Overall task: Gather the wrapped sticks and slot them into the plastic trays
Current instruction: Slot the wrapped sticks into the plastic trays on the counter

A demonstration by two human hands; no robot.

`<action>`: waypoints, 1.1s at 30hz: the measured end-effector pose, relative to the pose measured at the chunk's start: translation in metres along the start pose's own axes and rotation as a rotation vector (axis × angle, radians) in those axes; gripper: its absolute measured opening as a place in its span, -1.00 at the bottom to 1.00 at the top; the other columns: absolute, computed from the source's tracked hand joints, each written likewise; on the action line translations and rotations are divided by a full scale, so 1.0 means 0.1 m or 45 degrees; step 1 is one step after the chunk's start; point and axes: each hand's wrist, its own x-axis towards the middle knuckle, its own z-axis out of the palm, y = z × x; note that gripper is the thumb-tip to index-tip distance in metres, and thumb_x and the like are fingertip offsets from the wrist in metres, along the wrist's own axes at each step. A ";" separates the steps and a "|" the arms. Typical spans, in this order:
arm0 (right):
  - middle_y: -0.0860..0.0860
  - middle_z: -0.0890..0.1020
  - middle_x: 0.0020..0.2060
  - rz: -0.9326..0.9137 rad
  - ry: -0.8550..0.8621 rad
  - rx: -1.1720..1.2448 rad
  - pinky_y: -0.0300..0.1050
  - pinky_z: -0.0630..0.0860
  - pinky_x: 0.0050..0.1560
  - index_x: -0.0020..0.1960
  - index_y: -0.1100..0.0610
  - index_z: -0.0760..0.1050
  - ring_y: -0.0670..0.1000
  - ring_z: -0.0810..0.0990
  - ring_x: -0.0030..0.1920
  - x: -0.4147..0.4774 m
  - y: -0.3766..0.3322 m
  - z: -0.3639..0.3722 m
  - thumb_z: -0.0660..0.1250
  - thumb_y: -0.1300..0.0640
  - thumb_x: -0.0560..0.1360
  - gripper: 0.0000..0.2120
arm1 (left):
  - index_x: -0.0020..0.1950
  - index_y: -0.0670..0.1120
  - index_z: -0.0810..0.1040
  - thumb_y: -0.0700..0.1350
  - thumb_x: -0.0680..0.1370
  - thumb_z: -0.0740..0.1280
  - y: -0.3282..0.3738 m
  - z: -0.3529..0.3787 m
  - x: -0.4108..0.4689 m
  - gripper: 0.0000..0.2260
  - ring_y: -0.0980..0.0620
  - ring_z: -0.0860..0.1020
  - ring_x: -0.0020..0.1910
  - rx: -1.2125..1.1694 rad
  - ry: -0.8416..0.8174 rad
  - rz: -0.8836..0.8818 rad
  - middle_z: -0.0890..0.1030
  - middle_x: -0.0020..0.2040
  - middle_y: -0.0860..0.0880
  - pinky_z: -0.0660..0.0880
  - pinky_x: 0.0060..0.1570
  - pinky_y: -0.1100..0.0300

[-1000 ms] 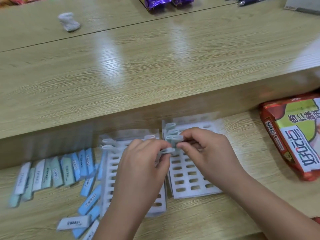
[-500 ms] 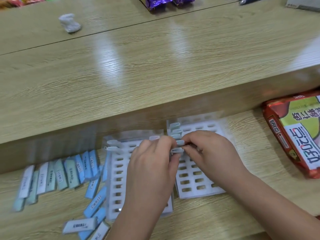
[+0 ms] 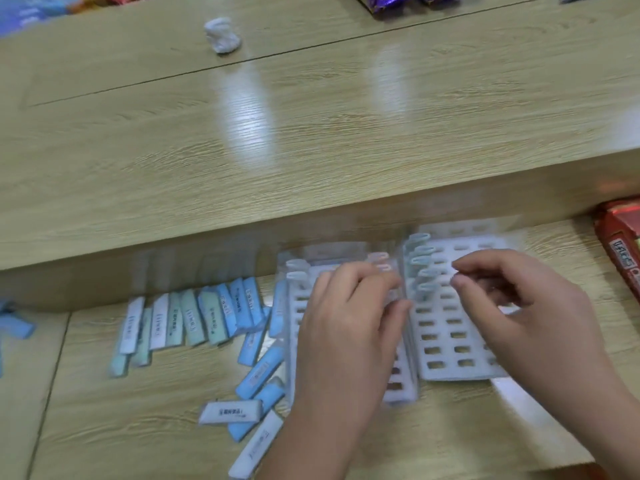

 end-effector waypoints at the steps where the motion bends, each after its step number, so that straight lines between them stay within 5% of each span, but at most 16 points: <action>1: -0.20 0.61 -0.17 -0.017 0.002 0.032 -0.40 0.46 -0.22 -0.05 -0.22 0.52 -0.13 0.60 -0.16 -0.04 -0.13 0.04 0.42 0.03 0.49 -0.84 | 0.08 0.01 0.65 -0.02 0.54 0.43 -0.08 -0.11 -0.07 -0.86 0.11 0.52 0.05 -0.022 0.029 -0.034 0.59 0.01 0.12 0.42 0.03 0.30; 11: -0.25 0.61 -0.14 -0.106 -0.402 -0.014 -0.23 0.47 -0.14 0.03 -0.12 0.59 -0.24 0.53 -0.17 -0.31 -1.32 1.43 0.33 -0.15 0.49 -0.82 | -0.08 0.09 0.62 -0.05 0.48 0.48 -1.40 -1.24 -0.85 -0.92 0.19 0.51 -0.20 0.005 0.338 -0.696 0.58 -0.13 0.16 0.38 -0.21 0.38; 15: -0.19 0.58 0.07 -0.128 -0.484 -0.397 -0.14 0.41 -0.18 0.22 -0.16 0.49 -0.11 0.58 0.04 -0.24 -1.52 1.93 0.21 -0.23 0.55 -0.69 | 0.08 0.03 0.63 -0.03 0.48 0.47 -1.83 -1.46 -0.93 -0.81 0.10 0.56 -0.15 0.146 0.284 -0.922 0.58 -0.01 0.05 0.50 -0.10 0.09; 22: -0.03 0.54 0.05 -0.128 -0.505 -0.899 -0.13 0.24 -0.32 0.18 0.01 0.42 0.04 0.59 0.02 -0.06 -1.67 2.38 0.16 -0.25 0.59 -0.63 | 0.31 -0.09 0.55 -0.03 0.61 0.30 -2.17 -1.48 -0.81 -0.70 -0.02 0.49 -0.03 0.239 0.224 -1.019 0.47 0.11 -0.05 0.33 -0.09 0.14; 28: -0.04 0.59 -0.02 -0.030 -0.506 -0.765 -0.11 0.27 -0.32 0.14 -0.04 0.47 0.05 0.61 -0.03 0.01 -1.65 2.43 0.26 -0.26 0.53 -0.65 | 0.16 -0.02 0.62 -0.01 0.54 0.40 -2.22 -1.49 -0.75 -0.78 0.01 0.49 -0.07 0.256 0.133 -0.989 0.42 -0.03 0.07 0.33 -0.17 0.17; 33: -0.11 0.58 -0.12 0.094 -0.560 -0.397 -0.07 0.48 -0.19 -0.05 -0.08 0.46 -0.01 0.55 -0.07 0.03 -1.57 2.40 0.33 -0.12 0.51 -0.87 | -0.10 0.04 0.54 -0.06 0.49 0.44 -2.25 -1.52 -0.67 -0.92 0.12 0.52 -0.26 0.142 0.196 -1.126 0.58 -0.19 0.13 0.30 -0.36 0.20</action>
